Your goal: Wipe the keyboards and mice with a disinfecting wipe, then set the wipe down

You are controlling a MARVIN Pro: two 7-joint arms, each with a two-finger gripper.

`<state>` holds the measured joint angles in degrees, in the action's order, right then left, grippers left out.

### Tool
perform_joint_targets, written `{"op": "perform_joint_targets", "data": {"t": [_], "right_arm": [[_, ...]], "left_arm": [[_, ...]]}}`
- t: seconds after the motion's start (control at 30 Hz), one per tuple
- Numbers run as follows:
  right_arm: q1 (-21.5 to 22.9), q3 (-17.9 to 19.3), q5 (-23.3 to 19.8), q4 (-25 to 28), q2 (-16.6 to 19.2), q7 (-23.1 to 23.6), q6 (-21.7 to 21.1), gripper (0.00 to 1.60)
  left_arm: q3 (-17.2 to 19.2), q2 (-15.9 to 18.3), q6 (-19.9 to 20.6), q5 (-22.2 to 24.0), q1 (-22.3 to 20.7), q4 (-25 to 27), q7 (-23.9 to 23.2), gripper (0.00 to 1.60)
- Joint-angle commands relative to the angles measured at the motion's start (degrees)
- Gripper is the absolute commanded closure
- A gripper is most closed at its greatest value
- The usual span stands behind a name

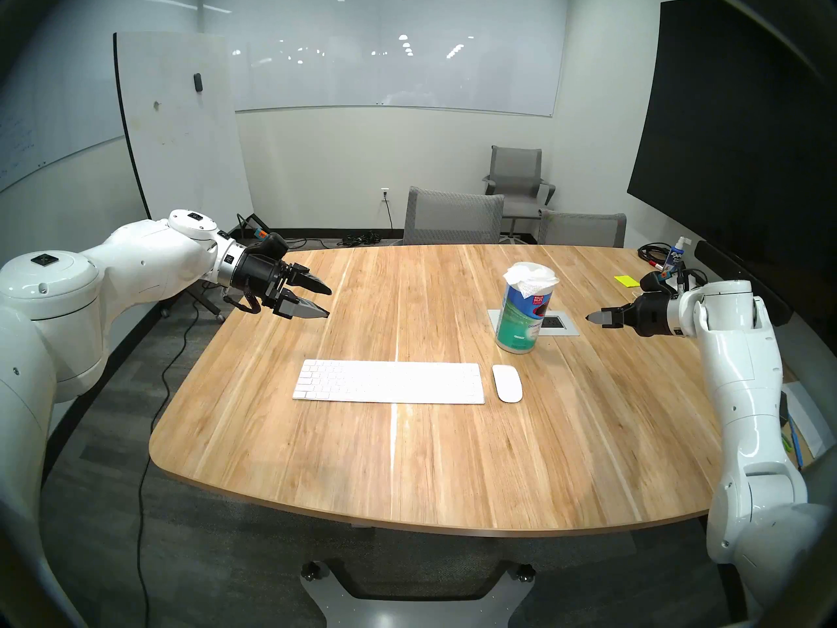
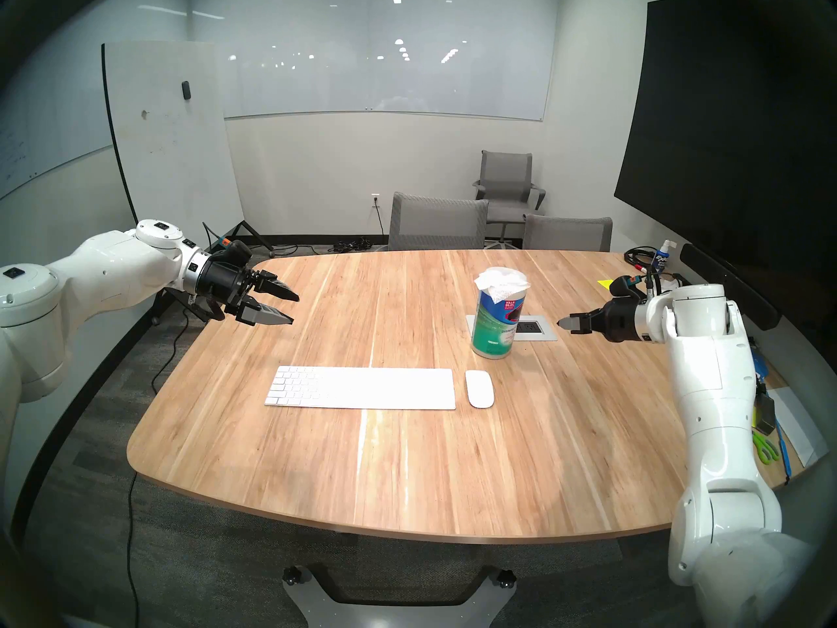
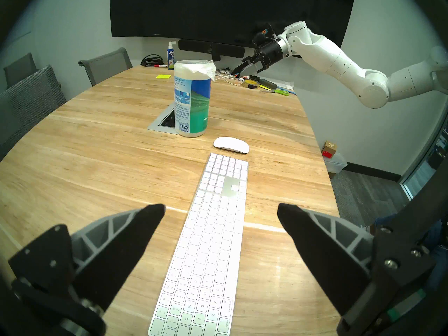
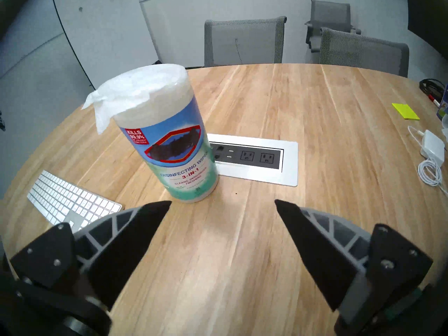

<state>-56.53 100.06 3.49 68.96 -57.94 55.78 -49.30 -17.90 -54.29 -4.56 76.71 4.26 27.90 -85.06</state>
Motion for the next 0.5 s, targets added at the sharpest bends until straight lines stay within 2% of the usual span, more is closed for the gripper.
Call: {"op": "perform_joint_targets", "data": {"t": [0.0, 0.47], "right_arm": [[5.09, -1.49, -0.17, 0.16, -0.98, -0.01, -2.02, 0.00], [10.19, -3.48, -2.26, 0.89, -3.98, -3.48, -5.70, 0.00]], "left_arm": [[0.46, -0.02, 0.04, 0.21, -1.11, -0.09, 0.06, 0.00], [0.46, -0.03, 0.03, 0.20, -1.10, -0.10, 0.06, 0.00]]}}
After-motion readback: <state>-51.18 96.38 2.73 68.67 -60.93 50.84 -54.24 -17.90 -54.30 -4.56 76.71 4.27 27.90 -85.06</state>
